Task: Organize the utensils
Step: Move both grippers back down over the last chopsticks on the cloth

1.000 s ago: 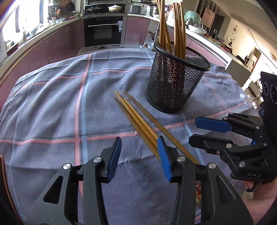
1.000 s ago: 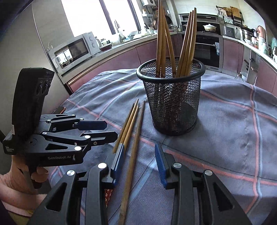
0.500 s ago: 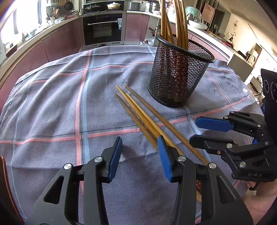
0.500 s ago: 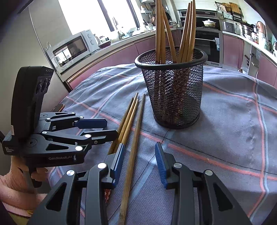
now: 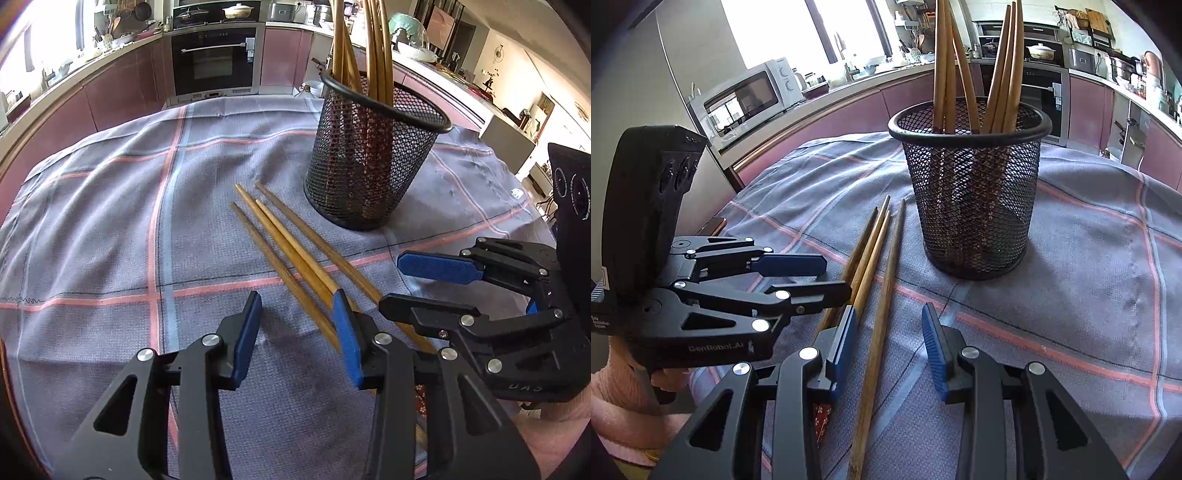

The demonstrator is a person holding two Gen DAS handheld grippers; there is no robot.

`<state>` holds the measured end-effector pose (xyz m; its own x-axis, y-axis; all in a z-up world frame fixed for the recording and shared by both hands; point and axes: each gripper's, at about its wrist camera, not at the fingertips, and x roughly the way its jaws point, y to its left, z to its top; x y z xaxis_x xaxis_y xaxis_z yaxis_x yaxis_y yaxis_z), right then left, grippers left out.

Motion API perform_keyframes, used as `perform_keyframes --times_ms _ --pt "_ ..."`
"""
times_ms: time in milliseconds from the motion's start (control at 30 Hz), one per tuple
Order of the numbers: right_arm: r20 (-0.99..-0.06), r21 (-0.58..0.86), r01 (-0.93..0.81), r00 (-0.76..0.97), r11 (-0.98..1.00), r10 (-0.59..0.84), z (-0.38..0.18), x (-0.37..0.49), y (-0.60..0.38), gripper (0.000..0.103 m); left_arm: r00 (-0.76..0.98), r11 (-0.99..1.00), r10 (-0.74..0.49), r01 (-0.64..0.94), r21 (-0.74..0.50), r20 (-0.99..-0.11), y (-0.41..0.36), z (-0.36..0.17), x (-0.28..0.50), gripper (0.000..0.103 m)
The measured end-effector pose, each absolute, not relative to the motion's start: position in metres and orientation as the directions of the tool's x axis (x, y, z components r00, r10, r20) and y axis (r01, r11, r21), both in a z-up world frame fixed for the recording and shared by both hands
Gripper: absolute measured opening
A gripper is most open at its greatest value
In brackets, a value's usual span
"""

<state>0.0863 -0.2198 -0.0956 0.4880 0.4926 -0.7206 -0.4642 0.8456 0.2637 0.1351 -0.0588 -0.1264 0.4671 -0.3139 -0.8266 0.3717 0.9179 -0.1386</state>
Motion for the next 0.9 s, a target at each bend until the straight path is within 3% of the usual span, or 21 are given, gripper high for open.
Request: perform_keyframes --times_ms 400,467,533,633,800,867,900 --pt "-0.750 0.189 -0.475 0.495 0.860 0.438 -0.100 0.100 -0.197 0.033 0.450 0.903 -0.334 0.403 -0.146 -0.828 -0.054 -0.127 0.134 0.022" --pt "-0.759 0.169 -0.474 0.496 0.864 0.421 -0.100 0.103 -0.193 0.032 0.449 0.904 -0.331 0.403 -0.143 -0.830 -0.053 -0.127 0.136 0.022" --pt "-0.765 0.137 -0.474 0.506 0.870 0.397 -0.100 0.105 -0.188 0.029 0.453 0.911 -0.317 0.391 -0.133 -0.833 -0.052 -0.128 0.138 0.031" --pt "-0.772 0.086 -0.482 0.520 0.872 0.364 -0.102 0.107 -0.179 0.027 0.457 0.914 -0.310 0.384 -0.130 -0.834 -0.052 -0.129 0.142 0.029" --pt "-0.774 0.073 -0.484 0.524 0.872 0.355 -0.102 0.109 -0.177 0.019 0.465 0.922 -0.298 0.367 -0.125 -0.834 -0.053 -0.130 0.146 0.026" --pt "-0.772 0.088 -0.483 0.519 0.871 0.366 -0.102 0.109 -0.178 0.008 0.472 0.927 -0.283 0.357 -0.112 -0.835 -0.055 -0.130 0.145 0.026" --pt "-0.771 0.101 -0.484 0.514 0.869 0.376 -0.102 0.110 -0.179 0.008 0.477 0.931 -0.270 0.350 -0.101 -0.836 -0.057 -0.129 0.145 0.024"
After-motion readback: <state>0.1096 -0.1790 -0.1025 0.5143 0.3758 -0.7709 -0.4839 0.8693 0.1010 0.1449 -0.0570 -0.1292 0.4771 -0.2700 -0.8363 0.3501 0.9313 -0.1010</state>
